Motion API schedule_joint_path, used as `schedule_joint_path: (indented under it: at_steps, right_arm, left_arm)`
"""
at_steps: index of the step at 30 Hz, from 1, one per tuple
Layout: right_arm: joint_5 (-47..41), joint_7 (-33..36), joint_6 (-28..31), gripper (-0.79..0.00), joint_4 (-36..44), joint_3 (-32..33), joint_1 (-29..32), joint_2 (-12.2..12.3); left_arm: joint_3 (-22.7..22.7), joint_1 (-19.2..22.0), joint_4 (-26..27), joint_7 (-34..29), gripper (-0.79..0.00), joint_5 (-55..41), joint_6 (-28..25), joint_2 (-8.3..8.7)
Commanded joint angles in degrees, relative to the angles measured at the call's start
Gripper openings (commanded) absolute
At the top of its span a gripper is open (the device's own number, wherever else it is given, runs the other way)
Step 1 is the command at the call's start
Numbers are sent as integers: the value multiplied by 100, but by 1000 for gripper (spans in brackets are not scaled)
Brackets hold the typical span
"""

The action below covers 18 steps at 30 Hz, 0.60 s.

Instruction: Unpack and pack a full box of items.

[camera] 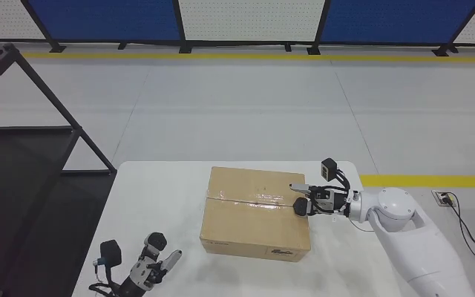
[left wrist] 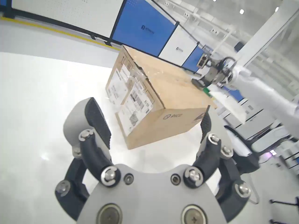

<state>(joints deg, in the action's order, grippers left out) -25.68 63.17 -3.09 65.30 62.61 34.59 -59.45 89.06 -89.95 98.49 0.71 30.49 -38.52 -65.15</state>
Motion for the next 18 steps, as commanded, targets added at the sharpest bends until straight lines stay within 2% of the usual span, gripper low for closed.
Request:
schedule_joint_path:
  at_steps: [1,4,9,13,14,18]
  right_arm:
    - [0,0,0,0,0,0,0,0]
    - [0,0,0,0,0,0,0,0]
    - [0,0,0,0,0,0,0,0]
    - [0,0,0,0,0,0,0,0]
    - [0,0,0,0,0,0,0,0]
    - [0,0,0,0,0,0,0,0]
  left_arm:
    - [-25,-43,38,-350,0,-1034,-24,9]
    - [-69,-213,151,-967,0,-2421,-62,32]
    - [22,-393,394,-1768,0,-4185,261,76]
    - [64,-382,461,-2693,0,-5794,1044,118]
    - [104,-358,450,-2864,0,-5908,1145,129]
    - [104,-358,450,-2864,0,-5908,1145,129]
